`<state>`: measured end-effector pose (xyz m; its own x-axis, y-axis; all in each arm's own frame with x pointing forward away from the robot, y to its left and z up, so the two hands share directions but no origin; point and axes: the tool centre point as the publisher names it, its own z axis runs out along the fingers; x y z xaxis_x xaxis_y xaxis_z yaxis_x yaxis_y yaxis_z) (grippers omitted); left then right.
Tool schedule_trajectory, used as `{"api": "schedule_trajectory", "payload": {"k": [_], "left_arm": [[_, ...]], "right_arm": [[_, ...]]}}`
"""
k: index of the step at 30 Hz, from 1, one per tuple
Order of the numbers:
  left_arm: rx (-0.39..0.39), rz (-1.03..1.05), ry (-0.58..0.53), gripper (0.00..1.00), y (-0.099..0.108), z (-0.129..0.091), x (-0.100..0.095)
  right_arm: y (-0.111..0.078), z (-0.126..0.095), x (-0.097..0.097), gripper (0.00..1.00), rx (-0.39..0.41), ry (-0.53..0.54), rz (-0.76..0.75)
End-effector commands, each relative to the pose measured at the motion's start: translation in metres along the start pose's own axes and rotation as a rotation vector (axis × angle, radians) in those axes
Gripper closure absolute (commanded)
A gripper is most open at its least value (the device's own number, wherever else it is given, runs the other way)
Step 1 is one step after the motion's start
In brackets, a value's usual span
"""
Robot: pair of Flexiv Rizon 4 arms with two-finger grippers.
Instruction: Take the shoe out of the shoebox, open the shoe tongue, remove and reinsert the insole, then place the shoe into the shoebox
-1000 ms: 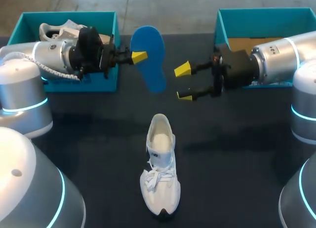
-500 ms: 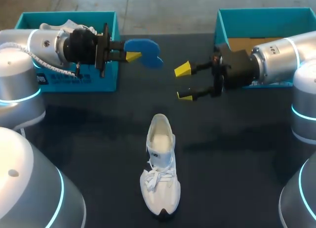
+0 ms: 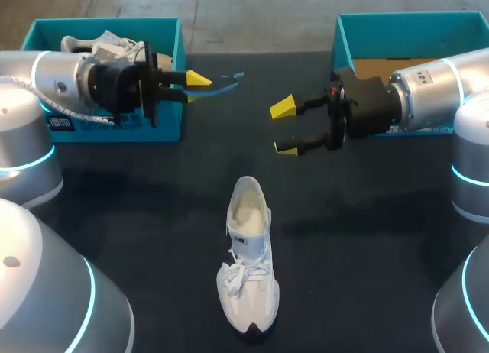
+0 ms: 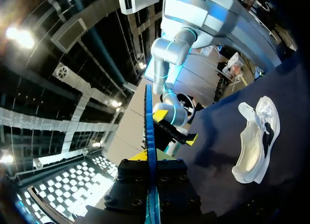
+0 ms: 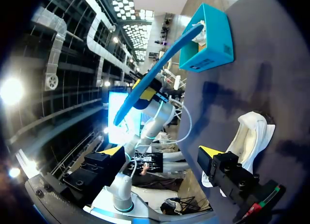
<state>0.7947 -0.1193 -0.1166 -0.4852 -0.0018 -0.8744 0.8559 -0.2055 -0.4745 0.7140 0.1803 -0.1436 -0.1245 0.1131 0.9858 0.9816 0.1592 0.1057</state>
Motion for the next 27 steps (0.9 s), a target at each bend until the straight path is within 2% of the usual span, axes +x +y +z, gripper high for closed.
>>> {"api": "schedule_trajectory", "payload": {"k": [1,15,19,27], "left_arm": [[-0.033,0.13,0.01,1.0,-0.0054,-0.0016,0.0044],[-0.111,0.457,0.072,1.0,-0.0128,-0.0093,0.0047],[-0.144,0.536,0.131,1.0,-0.0102,-0.01,0.0098],[-0.144,0.536,0.131,1.0,-0.0102,-0.01,0.0098]], "right_arm": [[-0.0001,0.0018,-0.0007,0.0,-0.002,0.0,0.0],[-0.0001,0.0018,-0.0007,0.0,-0.002,0.0,0.0],[-0.0001,0.0018,-0.0007,0.0,-0.002,0.0,0.0],[-0.0001,0.0018,-0.0007,0.0,-0.002,0.0,0.0]]}}
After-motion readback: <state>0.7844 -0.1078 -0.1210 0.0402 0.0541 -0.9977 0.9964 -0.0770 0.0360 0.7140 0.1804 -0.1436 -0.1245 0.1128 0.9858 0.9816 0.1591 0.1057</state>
